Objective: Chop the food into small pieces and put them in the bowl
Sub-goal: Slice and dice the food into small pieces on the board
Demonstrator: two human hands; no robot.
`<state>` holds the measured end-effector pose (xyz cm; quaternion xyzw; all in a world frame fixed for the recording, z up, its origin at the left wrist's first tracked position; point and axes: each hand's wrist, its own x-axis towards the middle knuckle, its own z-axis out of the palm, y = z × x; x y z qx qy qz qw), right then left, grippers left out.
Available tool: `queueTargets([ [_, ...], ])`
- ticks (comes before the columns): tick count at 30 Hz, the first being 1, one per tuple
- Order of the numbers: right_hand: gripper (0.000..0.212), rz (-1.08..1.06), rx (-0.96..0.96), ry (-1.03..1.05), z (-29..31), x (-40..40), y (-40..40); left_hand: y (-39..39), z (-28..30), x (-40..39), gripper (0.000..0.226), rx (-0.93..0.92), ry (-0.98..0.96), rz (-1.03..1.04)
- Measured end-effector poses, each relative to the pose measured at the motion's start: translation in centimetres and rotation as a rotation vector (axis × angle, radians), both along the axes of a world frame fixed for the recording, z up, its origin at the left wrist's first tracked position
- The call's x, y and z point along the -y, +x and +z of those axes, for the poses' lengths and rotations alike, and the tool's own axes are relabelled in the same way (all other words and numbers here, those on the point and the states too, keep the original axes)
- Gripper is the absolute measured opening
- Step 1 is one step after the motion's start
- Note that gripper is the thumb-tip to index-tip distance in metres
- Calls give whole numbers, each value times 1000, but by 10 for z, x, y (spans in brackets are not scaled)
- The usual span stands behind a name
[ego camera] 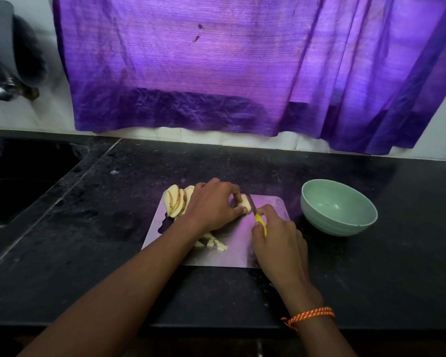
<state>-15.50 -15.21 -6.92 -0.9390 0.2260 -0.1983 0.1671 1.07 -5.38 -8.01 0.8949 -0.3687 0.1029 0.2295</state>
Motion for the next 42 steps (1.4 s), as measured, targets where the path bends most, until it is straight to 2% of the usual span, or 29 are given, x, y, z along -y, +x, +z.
queueTargets([
  [12, 37, 39, -120, -110, 8, -3, 10, 2, -2, 3, 33, -20, -6, 16],
  [22, 39, 23, -124, -127, 5, -3, -12, -6, 6, 2, 35, -44, 75, 108],
  [26, 33, 14, -114, -158, 1, -3, -26, -3, 7, -2, 36, -31, 73, 124],
  [42, 20, 30, 6, -23, 3, 2, -12, -6, 10, -3, 31, -102, 39, 43],
])
